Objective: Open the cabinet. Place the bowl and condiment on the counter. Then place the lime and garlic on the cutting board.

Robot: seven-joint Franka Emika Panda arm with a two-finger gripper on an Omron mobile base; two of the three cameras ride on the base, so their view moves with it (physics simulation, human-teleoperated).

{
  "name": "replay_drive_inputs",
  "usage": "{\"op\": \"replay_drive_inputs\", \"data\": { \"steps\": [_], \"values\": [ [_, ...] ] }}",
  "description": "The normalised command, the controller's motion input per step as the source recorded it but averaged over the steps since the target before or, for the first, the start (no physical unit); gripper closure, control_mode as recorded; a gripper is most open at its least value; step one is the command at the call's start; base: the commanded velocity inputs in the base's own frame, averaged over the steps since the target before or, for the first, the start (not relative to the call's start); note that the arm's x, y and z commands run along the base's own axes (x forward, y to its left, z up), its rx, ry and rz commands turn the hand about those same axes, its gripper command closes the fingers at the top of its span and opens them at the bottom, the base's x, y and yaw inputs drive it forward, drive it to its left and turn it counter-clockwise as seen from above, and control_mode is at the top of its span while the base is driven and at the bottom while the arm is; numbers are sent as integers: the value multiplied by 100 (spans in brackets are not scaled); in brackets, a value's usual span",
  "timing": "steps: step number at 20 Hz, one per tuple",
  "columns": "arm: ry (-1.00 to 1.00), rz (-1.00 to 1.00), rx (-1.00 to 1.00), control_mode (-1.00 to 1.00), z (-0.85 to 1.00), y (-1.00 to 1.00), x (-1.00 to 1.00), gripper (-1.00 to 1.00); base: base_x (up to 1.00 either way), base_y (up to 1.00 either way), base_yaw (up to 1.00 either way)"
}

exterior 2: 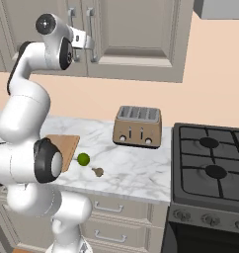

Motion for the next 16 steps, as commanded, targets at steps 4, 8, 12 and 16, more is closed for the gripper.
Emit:
{"op": "replay_drive_inputs", "data": {
  "steps": [4,8,12,16],
  "values": [
    [0,0,0,-100,0,0,0,100,0,0,0],
    [0,0,0,-100,0,0,0,100,0,0,0],
    [0,0,0,-100,0,0,0,100,0,0,0],
    [-5,0,0,-100,0,0,-30,100,0,0,0]
  ]
}}
